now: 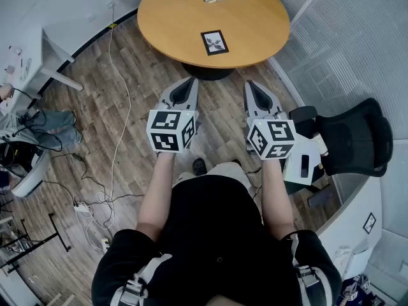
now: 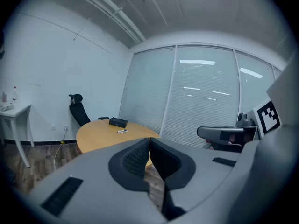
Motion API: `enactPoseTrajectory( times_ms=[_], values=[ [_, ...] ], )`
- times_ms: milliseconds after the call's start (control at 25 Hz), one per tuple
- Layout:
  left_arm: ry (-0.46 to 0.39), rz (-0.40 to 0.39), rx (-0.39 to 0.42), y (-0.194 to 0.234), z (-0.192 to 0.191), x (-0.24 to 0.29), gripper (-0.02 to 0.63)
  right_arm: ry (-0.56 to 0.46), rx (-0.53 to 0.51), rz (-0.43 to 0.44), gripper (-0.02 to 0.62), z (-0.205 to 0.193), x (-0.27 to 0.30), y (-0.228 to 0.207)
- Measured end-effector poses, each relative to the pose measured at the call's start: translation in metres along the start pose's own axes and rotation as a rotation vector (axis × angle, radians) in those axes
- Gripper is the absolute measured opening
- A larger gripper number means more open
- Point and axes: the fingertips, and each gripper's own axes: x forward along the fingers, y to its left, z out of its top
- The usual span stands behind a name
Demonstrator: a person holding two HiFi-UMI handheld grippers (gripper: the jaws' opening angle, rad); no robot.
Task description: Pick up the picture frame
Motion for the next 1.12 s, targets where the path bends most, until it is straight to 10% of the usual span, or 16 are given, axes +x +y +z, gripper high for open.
enactPoseTrajectory(
  times_ms=[1120],
  values=[
    [0.032,-0.027,-0.002,-0.001,-0.021,-0.005,0.025,0.031,0.056,0.009,0.017,-0.026,-0.004,0.017]
  ],
)
